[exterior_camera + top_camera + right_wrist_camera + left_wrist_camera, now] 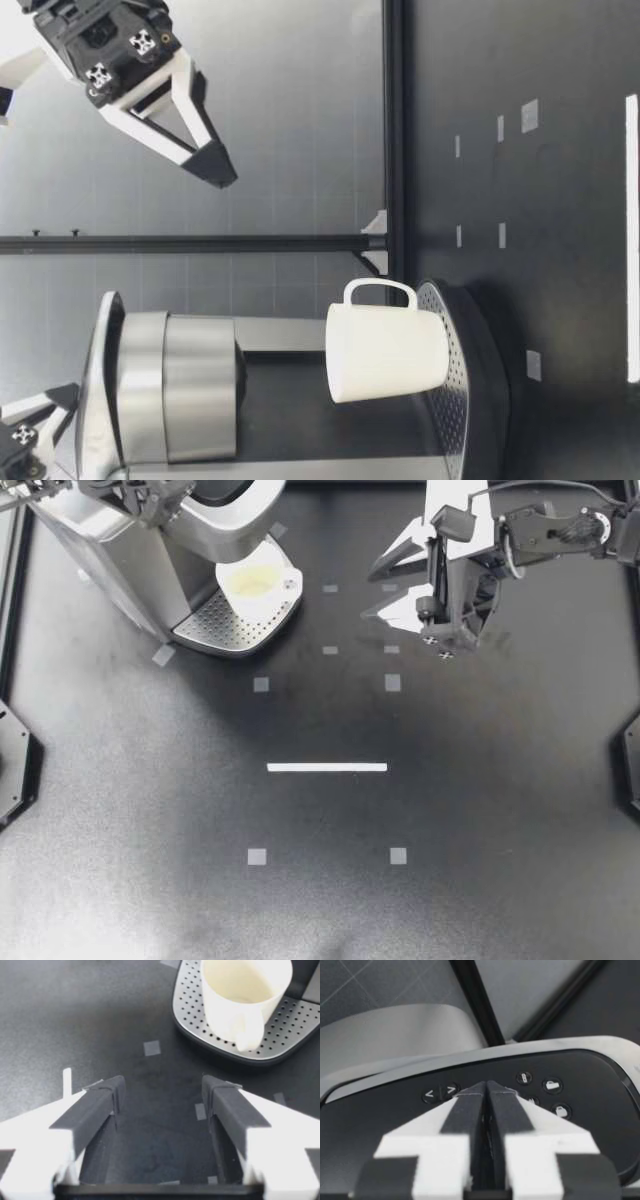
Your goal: Place the coffee capsule inside the capsule container, then place the cup onto the center of the cup tray.
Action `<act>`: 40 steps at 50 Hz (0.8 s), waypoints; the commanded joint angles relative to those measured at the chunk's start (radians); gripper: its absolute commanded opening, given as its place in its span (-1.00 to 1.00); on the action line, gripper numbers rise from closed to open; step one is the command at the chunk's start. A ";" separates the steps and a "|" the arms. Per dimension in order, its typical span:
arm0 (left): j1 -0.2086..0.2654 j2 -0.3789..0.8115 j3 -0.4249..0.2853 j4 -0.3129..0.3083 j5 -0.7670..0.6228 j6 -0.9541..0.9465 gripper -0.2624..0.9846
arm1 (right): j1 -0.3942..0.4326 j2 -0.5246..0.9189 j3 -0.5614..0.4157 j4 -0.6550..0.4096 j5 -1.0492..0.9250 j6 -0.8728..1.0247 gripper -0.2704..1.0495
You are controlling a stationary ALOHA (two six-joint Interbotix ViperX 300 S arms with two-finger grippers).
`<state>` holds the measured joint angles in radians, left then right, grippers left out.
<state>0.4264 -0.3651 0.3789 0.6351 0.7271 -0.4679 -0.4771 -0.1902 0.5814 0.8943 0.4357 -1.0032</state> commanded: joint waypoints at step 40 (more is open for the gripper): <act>-0.017 0.058 -0.035 -0.135 0.086 0.132 -0.41 | 0.005 0.014 -0.014 0.005 -0.031 -0.017 0.33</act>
<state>0.4264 -0.3221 0.3344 0.5185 0.7808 -0.3482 -0.4771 -0.1580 0.5829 0.8928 0.4111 -1.0201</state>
